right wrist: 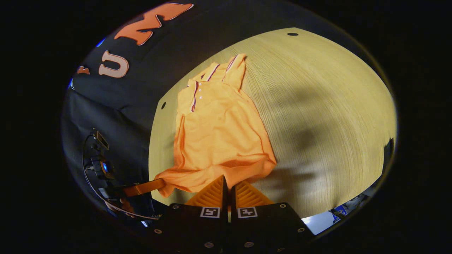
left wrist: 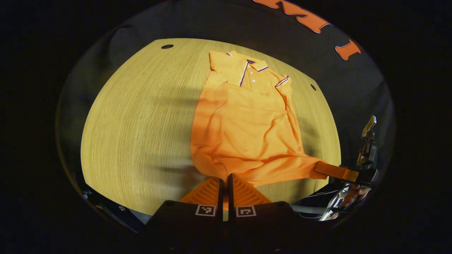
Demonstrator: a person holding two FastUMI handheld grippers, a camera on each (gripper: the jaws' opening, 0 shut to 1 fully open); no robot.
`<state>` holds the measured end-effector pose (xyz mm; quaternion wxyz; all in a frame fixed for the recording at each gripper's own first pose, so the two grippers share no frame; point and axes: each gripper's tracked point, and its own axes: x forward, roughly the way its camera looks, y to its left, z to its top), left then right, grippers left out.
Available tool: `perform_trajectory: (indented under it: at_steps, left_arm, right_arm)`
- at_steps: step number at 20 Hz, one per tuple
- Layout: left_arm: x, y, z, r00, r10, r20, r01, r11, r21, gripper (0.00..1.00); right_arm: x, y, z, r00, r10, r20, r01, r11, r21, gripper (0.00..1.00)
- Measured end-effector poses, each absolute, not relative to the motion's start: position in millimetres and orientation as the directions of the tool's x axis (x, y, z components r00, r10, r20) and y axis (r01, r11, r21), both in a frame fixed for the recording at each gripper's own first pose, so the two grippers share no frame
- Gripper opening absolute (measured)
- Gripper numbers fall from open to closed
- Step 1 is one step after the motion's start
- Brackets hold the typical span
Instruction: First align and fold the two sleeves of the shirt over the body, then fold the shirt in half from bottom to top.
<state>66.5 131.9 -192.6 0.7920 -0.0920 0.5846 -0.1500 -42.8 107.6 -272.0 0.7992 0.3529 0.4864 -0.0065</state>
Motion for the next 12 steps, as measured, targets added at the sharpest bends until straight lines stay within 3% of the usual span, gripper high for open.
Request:
perform_trajectory:
  at_steps: [6, 12]
  left_arm:
    - [139.7, 125.3, -171.5, 0.337, -0.365, -0.868, 0.166, 0.930, -0.327, 0.06]
    - [212.9, 112.5, -148.6, 0.378, -0.383, -0.843, 0.217, 0.922, -0.322, 0.06]
  right_arm:
    - [23.4, 84.9, -236.2, 0.606, 0.291, -0.741, 0.342, 0.745, 0.573, 0.04]
    - [81.8, 63.1, -209.5, 0.629, 0.261, -0.733, 0.328, 0.765, 0.554, 0.04]
